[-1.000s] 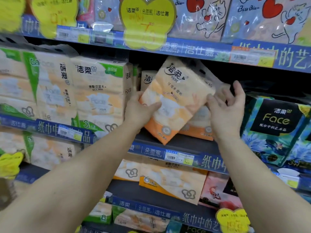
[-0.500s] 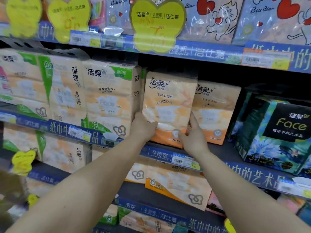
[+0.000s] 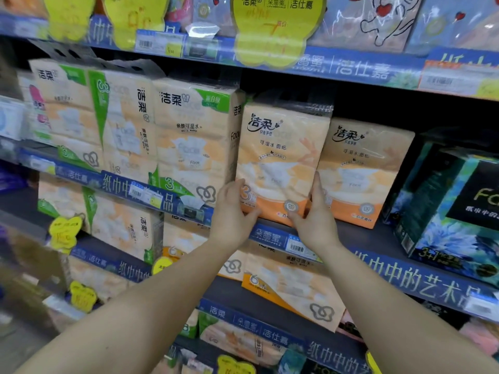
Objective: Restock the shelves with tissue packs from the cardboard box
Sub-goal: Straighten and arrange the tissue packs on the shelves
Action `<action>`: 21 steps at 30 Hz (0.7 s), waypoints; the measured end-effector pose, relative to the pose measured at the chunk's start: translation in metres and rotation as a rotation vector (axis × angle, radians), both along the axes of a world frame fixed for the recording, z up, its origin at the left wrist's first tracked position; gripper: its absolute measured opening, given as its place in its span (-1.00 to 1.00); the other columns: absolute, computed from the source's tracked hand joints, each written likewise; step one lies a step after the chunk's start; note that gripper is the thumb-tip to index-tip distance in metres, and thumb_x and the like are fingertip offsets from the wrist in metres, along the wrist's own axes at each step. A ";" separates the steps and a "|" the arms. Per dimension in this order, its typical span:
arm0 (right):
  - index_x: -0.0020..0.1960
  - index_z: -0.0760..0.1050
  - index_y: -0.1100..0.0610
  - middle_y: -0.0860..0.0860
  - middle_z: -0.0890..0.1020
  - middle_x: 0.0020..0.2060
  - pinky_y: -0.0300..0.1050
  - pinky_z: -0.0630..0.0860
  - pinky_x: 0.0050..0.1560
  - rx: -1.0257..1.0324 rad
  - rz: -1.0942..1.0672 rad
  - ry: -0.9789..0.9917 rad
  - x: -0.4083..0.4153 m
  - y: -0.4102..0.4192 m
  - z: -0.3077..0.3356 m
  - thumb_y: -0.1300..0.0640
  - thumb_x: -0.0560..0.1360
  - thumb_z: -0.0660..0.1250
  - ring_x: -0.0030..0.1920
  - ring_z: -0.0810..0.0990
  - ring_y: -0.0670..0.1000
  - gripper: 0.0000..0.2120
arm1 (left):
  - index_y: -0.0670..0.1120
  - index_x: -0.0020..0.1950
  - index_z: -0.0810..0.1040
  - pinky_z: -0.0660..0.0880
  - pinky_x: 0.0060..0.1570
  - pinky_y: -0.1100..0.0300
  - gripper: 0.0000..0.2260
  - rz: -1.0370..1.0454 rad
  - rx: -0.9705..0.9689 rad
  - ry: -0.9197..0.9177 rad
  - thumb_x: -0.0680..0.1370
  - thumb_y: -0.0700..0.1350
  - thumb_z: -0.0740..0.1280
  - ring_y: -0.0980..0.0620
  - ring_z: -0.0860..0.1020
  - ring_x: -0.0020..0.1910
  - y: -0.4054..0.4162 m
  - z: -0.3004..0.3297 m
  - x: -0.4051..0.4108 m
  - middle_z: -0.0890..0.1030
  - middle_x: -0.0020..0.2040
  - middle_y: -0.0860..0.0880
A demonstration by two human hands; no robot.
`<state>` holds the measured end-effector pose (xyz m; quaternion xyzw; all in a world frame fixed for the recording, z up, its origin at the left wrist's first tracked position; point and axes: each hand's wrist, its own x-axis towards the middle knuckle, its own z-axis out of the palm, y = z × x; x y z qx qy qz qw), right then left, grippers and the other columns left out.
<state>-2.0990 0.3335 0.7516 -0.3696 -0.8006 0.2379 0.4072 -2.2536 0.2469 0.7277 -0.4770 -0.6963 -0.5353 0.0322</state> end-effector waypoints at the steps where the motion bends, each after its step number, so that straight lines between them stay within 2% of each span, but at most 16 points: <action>1: 0.54 -0.21 -0.22 -0.11 0.31 0.47 -0.08 0.43 0.26 -0.001 0.004 -0.010 0.000 0.001 0.000 0.15 0.51 0.38 0.38 0.40 0.06 -0.10 | -0.07 0.50 0.23 0.28 0.33 0.17 -0.35 -0.006 -0.005 -0.006 0.48 -0.09 0.45 0.02 0.30 0.39 -0.002 0.000 -0.001 0.33 0.40 -0.05; 3: 0.54 -0.21 -0.21 -0.11 0.29 0.49 -0.10 0.42 0.26 -0.048 0.010 0.003 0.000 0.000 0.001 0.13 0.52 0.38 0.39 0.39 0.05 -0.10 | -0.04 0.50 0.24 0.32 0.32 0.18 -0.34 -0.018 -0.022 -0.014 0.48 -0.06 0.46 0.03 0.34 0.37 -0.008 0.000 -0.004 0.37 0.39 -0.03; 5: 0.55 -0.13 -0.16 -0.06 0.26 0.50 0.02 0.37 0.36 -0.043 -0.087 0.095 -0.001 -0.007 0.001 0.09 0.50 0.40 0.44 0.31 0.05 -0.13 | 0.00 0.48 0.28 0.38 0.33 0.13 -0.37 -0.041 -0.009 -0.023 0.46 -0.04 0.46 0.05 0.40 0.33 -0.014 -0.001 -0.009 0.42 0.36 0.00; 7: 0.52 0.15 0.00 0.05 0.34 0.43 0.13 0.31 0.39 0.167 -0.207 0.231 -0.009 -0.029 -0.005 0.09 0.48 0.38 0.42 0.31 0.08 -0.31 | 0.01 0.44 0.34 0.43 0.28 0.12 -0.43 -0.042 0.022 -0.018 0.47 -0.03 0.45 0.07 0.45 0.28 -0.026 -0.003 -0.015 0.46 0.31 0.02; 9: 0.39 0.35 0.12 0.07 0.47 0.28 0.08 0.31 0.36 0.362 -0.109 0.256 -0.029 -0.059 -0.017 0.12 0.47 0.33 0.32 0.37 0.06 -0.51 | -0.02 0.43 0.36 0.44 0.23 0.13 -0.47 0.025 0.021 0.027 0.49 -0.01 0.43 0.06 0.45 0.26 -0.043 -0.005 -0.026 0.48 0.29 0.00; 11: 0.35 0.40 0.09 0.01 0.49 0.24 -0.03 0.33 0.32 0.297 0.113 0.112 -0.058 -0.085 -0.028 0.13 0.49 0.32 0.29 0.37 -0.01 -0.56 | -0.05 0.42 0.37 0.44 0.22 0.08 -0.49 0.096 -0.007 0.070 0.51 0.01 0.40 0.03 0.45 0.25 -0.063 -0.009 -0.044 0.48 0.28 -0.02; 13: 0.41 0.36 0.01 -0.05 0.45 0.31 -0.12 0.29 0.32 0.147 0.301 -0.081 -0.093 -0.104 -0.037 0.10 0.52 0.33 0.35 0.33 -0.04 -0.54 | -0.05 0.43 0.37 0.44 0.24 0.04 -0.50 0.168 -0.056 0.095 0.53 0.02 0.38 0.00 0.45 0.26 -0.088 -0.017 -0.072 0.48 0.28 -0.03; 18: 0.52 0.19 -0.01 -0.02 0.33 0.45 -0.06 0.22 0.39 0.139 0.500 -0.426 -0.206 -0.150 -0.048 -0.06 0.56 0.27 0.45 0.25 0.06 -0.43 | -0.03 0.44 0.35 0.27 0.32 0.07 -0.48 0.373 -0.304 0.161 0.52 0.08 0.36 -0.06 0.34 0.37 -0.175 -0.046 -0.172 0.42 0.37 -0.04; 21: 0.56 0.08 -0.04 0.02 0.21 0.52 0.01 0.16 0.46 0.182 0.599 -0.564 -0.296 -0.201 -0.058 -0.14 0.58 0.21 0.51 0.15 0.09 -0.38 | 0.00 0.44 0.36 0.33 0.32 0.02 -0.37 0.492 -0.523 0.164 0.45 0.21 0.38 -0.11 0.38 0.36 -0.247 -0.063 -0.244 0.43 0.38 -0.07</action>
